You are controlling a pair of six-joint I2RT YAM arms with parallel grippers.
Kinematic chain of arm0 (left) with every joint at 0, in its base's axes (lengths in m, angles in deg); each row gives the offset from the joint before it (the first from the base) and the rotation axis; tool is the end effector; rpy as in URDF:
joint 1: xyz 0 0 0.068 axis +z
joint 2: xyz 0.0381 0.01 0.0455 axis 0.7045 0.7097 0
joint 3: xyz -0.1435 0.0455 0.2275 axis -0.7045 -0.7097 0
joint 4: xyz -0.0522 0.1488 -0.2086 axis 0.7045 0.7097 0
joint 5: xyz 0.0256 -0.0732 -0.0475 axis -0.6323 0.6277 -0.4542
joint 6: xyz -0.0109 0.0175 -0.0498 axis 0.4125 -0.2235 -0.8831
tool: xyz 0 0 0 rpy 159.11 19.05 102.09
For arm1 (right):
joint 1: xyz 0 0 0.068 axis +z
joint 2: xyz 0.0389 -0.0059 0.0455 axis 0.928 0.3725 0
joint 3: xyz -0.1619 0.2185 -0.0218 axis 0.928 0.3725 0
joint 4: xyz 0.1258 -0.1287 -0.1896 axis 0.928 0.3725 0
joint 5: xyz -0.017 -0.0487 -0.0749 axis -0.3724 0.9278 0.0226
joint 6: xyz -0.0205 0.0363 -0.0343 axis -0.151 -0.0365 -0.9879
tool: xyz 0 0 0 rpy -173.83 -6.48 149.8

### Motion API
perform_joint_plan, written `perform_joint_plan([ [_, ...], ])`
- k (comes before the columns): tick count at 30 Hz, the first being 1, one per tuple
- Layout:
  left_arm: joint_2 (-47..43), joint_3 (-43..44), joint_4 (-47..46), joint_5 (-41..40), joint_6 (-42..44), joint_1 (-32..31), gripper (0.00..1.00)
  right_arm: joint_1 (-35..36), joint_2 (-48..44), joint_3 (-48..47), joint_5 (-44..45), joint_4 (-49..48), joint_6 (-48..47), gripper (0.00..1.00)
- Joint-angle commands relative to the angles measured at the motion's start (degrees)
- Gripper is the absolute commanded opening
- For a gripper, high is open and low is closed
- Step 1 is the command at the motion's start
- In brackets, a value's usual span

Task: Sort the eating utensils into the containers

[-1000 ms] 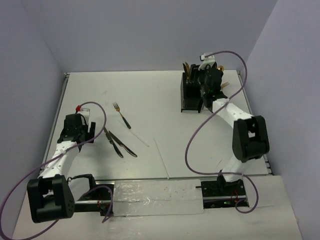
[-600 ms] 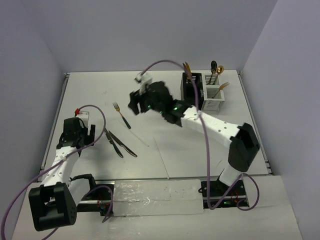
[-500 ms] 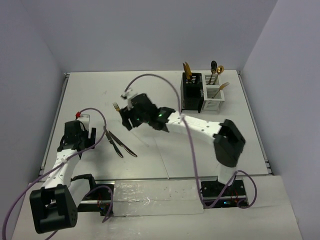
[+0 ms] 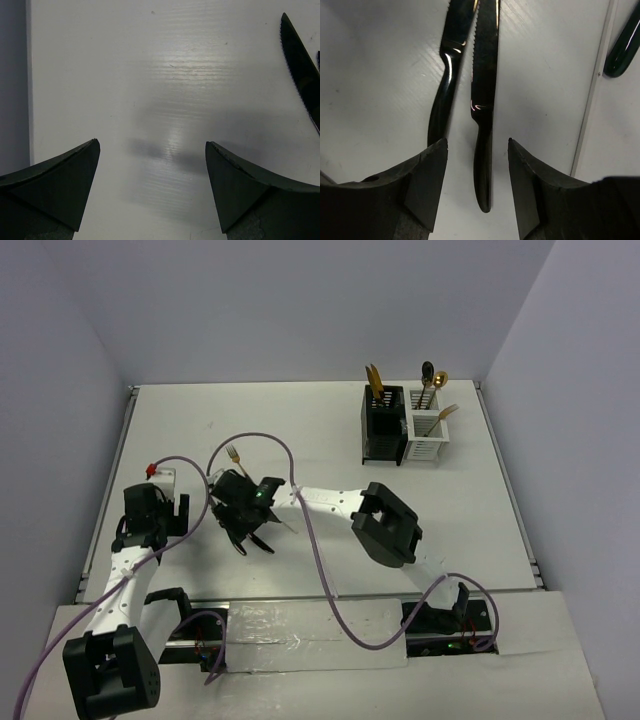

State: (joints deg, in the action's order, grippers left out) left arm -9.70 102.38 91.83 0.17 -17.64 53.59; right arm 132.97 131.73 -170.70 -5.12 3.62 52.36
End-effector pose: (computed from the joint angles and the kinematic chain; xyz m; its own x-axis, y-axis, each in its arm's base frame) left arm 0.1738 0.0316 0.1880 -0.7098 0.1288 -0.6926 -0.0788 0.9624 0.2598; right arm 0.2099 0.4413 0.1907 -0.5590 -0.6151 -0.5560 -0.7744 0.6269 0.0850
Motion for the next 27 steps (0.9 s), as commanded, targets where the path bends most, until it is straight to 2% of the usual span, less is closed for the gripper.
perform_joint_plan([
  [1,-0.34,0.60,-1.90,1.27,-0.40,0.52,0.97,-0.41,2.63,-3.32,1.20,4.33,1.38,0.58],
  [5,-0.69,0.51,-1.90,1.36,-0.40,0.61,0.97,0.02,5.18,-4.64,1.28,5.83,1.56,0.55],
  [8,-0.69,0.51,-1.90,1.27,-0.40,0.52,0.97,0.29,6.42,-4.39,2.77,7.15,2.44,0.46],
  [12,-0.78,0.51,-1.90,1.27,-0.40,0.52,0.97,0.20,4.58,-0.44,3.13,5.92,3.49,0.22],
  [13,-0.78,0.51,-2.07,1.18,-0.40,0.61,0.97,0.20,4.05,0.44,3.04,5.22,3.49,0.14],
  [15,-0.95,0.42,-1.99,1.27,-0.40,0.61,0.97,0.29,2.13,3.43,2.87,4.34,3.93,0.06],
  [18,-1.04,0.51,-1.99,1.44,-0.40,0.69,0.97,0.38,-2.00,9.31,2.78,2.85,4.89,0.00],
  [21,-1.04,0.51,-1.90,1.53,-0.31,0.69,0.97,0.99,-7.18,19.05,1.90,0.04,5.86,0.00],
  [25,-1.22,0.51,-1.81,1.71,-0.31,0.69,0.97,2.57,-13.08,28.03,0.85,1.34,7.44,0.00],
  [27,-1.39,0.51,-1.81,1.79,-0.31,0.69,0.97,3.19,-15.55,31.02,-0.20,2.22,8.24,0.06],
])
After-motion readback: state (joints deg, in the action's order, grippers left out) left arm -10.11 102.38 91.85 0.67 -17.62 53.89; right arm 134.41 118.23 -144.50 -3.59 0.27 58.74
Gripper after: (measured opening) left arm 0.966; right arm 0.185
